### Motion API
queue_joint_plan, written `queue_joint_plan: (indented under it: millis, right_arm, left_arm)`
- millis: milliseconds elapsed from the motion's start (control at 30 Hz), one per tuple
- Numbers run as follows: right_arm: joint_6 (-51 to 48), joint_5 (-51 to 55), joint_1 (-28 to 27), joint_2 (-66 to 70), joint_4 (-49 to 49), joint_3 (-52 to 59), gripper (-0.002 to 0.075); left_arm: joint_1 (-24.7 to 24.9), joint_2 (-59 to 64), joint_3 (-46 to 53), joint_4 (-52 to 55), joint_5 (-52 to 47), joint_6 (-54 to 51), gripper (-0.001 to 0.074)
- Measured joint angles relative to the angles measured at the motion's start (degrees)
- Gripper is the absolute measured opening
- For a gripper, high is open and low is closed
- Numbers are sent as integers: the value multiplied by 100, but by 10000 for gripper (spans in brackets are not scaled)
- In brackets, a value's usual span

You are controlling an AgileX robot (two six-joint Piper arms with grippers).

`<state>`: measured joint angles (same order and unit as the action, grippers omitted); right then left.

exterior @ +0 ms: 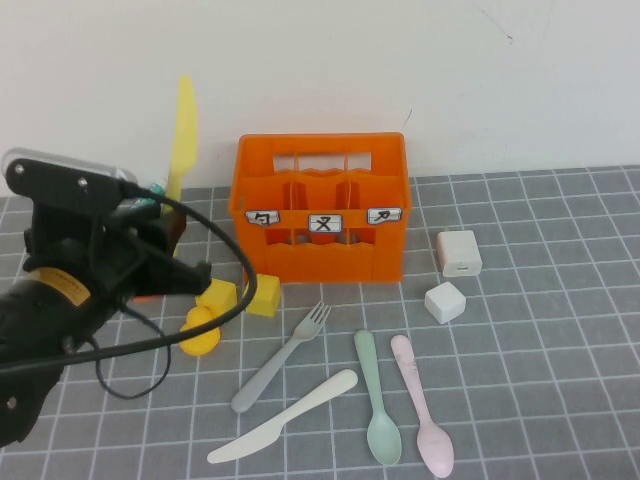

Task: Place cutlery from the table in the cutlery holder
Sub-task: Place the knife on the box

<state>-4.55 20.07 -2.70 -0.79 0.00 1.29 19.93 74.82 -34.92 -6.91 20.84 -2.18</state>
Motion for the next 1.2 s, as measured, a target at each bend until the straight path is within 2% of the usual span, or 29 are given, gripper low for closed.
queue_joint_plan:
  millis: [200, 400, 467, 633, 933, 1200]
  right_arm:
    - [0, 0, 0, 0, 0, 0, 29]
    - [0, 0, 0, 0, 0, 0, 29]
    - [0, 0, 0, 0, 0, 0, 29]
    - [0, 0, 0, 0, 0, 0, 29]
    - [0, 0, 0, 0, 0, 0, 29]
    - [0, 0, 0, 0, 0, 0, 29]
  left_arm:
    - [0, 352, 0, 1061, 1401, 1313, 144]
    - [0, 962, -11, 2042, 2856, 1963, 143]
    - [0, 1139, -107, 2275, 3066, 2099, 144]
    - [48, 1656, -624, 2804, 3248, 2345, 143]
    - [353, 2642, -1778, 2922, 3270, 2384, 143]
    - [428, 3743, -2967, 2932, 3216, 2384, 143]
